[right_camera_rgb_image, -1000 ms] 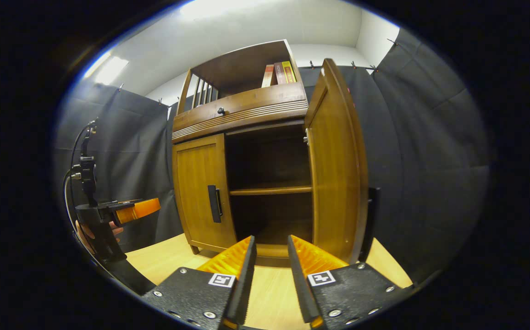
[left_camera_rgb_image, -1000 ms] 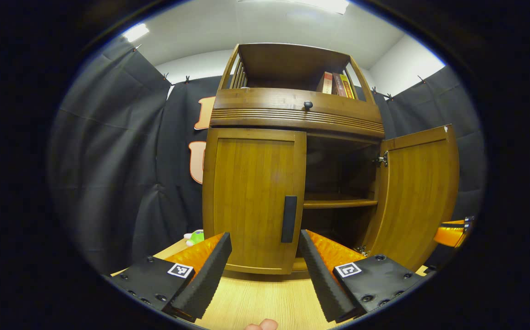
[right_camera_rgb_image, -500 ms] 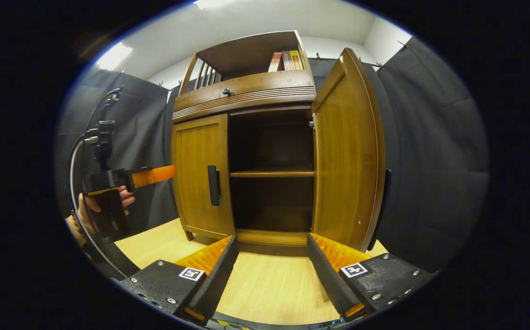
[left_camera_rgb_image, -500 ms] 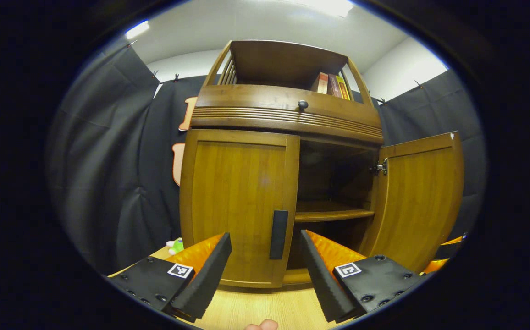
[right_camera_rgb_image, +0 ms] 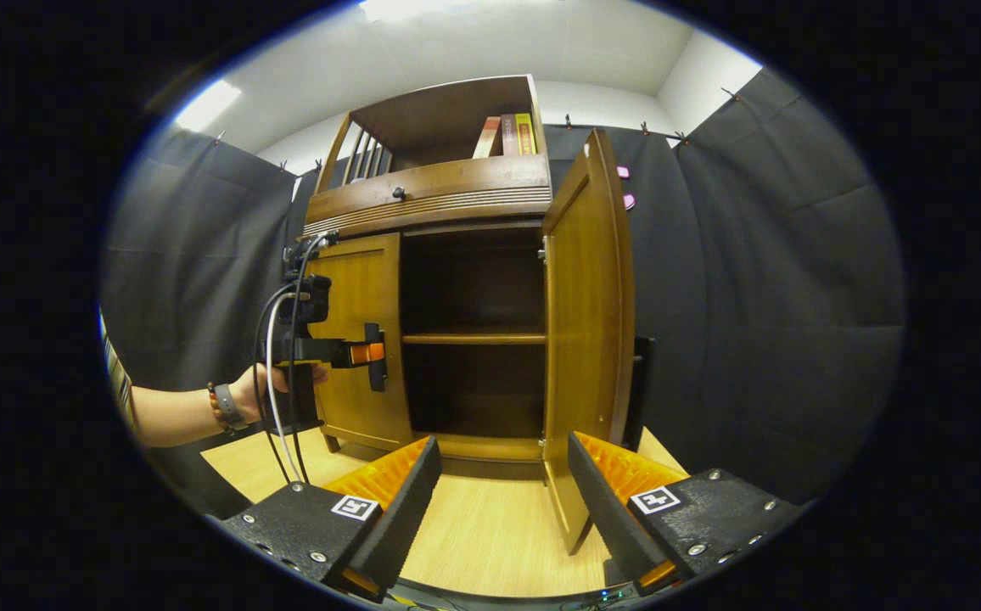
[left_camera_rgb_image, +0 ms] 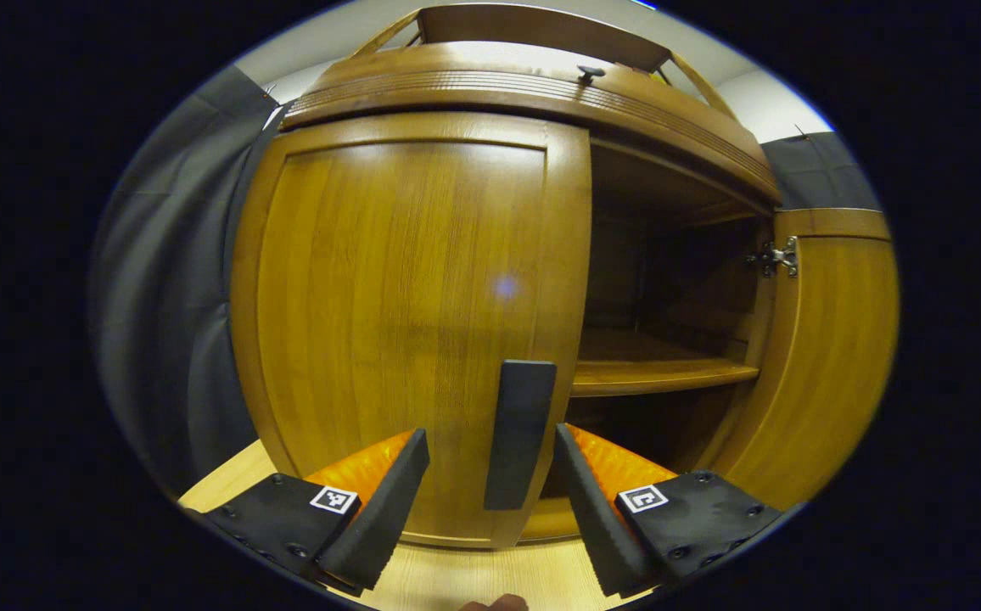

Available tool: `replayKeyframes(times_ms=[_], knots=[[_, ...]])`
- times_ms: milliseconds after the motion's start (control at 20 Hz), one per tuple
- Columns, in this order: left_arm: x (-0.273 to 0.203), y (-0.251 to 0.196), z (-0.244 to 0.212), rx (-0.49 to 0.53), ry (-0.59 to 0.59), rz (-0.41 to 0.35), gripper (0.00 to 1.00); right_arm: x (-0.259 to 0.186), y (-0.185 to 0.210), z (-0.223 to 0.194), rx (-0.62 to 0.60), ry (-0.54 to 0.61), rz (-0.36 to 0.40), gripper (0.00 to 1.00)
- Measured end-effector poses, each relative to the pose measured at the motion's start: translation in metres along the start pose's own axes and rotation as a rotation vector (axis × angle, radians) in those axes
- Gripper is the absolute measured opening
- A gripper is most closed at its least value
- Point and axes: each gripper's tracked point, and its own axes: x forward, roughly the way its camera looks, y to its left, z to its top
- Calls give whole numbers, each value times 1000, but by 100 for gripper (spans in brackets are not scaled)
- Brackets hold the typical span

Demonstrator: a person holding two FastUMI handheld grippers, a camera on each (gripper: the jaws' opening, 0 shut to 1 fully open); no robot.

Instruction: Open the right door of the double-door shoe cabinet with the right hand, and open the left door with the left hand.

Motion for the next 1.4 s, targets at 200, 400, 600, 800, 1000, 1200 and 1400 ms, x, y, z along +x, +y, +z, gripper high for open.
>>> replayKeyframes(times_ms=[200, 400, 600, 800, 1000, 1200, 1400], knots=[[18, 10, 9, 35, -50, 7, 97, -4, -9, -4, 4, 17, -32, 93], [24, 4, 16, 81, -86, -16, 89, -4, -13, -6, 3, 21, -37, 93], [24, -5, 9, 31, -85, -49, 75, 3, -15, -5, -10, 25, -26, 93], [23, -14, 6, 3, -85, -57, 42, 5, -14, -4, -29, 21, -15, 93], [22, -14, 7, 13, -75, -60, 37, 3, -13, -7, -30, 20, -16, 93], [7, -11, 4, 38, -43, -21, 37, 2, -12, -17, -35, 46, -14, 93], [-31, -4, 4, 44, -51, 8, 36, 3, -7, -20, -38, 51, -7, 93]])
